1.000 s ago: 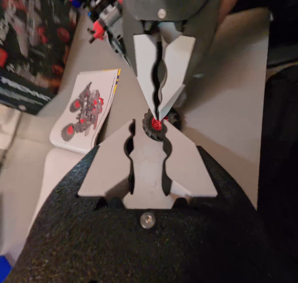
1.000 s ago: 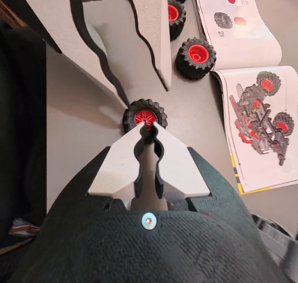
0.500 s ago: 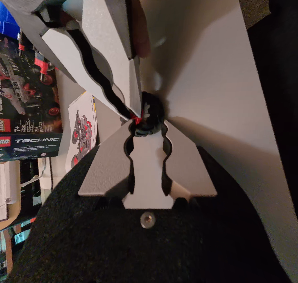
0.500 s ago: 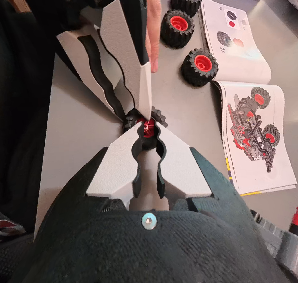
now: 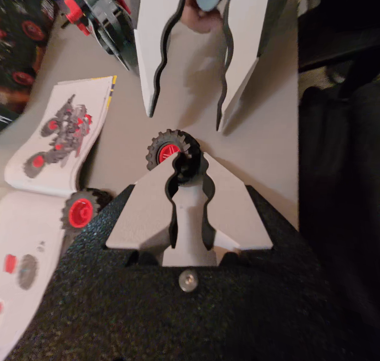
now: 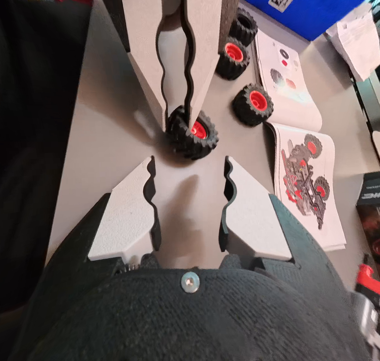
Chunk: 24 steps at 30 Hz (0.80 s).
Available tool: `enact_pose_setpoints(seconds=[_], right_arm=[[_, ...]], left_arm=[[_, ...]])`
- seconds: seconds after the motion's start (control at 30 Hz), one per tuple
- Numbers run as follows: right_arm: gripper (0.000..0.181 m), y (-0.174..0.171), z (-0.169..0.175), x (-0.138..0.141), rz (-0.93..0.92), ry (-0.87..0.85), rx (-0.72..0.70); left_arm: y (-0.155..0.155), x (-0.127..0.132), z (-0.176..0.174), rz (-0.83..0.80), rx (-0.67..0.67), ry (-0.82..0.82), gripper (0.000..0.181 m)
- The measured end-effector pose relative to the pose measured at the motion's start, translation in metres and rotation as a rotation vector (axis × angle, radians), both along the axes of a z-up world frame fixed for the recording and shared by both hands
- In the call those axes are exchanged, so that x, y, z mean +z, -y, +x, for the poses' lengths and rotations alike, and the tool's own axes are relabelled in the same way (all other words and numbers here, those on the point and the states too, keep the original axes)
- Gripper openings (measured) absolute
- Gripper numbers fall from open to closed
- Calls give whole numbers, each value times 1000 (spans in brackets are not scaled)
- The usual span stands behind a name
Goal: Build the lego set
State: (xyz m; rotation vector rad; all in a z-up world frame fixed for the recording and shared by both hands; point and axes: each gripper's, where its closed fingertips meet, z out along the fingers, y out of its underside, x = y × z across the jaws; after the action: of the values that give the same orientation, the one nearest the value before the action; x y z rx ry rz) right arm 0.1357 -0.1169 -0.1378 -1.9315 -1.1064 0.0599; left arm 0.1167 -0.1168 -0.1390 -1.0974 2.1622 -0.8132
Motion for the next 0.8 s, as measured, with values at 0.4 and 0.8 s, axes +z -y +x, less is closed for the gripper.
enact_pose_setpoints(seconds=[0.4,0.8], right_arm=[[40,-13,-24,-6,-210,-327,-38],[27,-17,-27,-6,-346,-509,-131]], left_arm=[[-2,35,-15,-516,13,89,33],[-28,0,-7,-259,187,43,30]])
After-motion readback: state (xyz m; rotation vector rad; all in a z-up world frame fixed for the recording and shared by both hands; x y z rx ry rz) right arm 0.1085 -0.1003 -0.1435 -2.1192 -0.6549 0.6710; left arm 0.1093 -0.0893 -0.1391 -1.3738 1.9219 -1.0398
